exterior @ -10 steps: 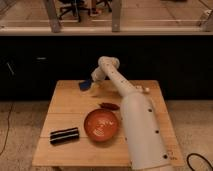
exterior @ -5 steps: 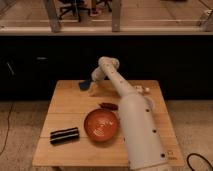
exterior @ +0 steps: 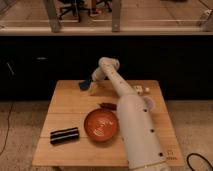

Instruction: Place the white sponge in the ceramic bowl

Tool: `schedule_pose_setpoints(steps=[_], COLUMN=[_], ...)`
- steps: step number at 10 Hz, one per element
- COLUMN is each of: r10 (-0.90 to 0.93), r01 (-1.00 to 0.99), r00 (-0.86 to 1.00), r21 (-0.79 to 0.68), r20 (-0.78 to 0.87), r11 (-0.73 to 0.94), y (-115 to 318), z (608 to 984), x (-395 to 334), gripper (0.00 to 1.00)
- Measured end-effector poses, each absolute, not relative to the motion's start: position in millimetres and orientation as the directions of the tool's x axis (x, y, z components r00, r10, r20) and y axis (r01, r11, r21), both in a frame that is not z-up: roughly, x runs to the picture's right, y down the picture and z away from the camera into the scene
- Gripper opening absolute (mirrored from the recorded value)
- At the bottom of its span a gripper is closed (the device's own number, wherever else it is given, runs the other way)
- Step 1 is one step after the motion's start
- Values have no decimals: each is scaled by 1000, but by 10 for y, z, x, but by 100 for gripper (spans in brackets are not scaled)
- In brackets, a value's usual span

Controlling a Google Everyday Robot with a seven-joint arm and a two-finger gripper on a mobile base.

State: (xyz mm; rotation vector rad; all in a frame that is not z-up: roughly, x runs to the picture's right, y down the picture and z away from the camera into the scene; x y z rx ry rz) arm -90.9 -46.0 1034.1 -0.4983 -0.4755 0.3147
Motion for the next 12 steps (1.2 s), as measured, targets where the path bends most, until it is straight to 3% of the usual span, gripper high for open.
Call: schedule_pose_setpoints(steps=[12], r10=[427], r01=[-178], r00=[826], r21=[-549], r20=[367], r11=[816], y=[-424], z=[10457], x=[-1013], gripper=[79])
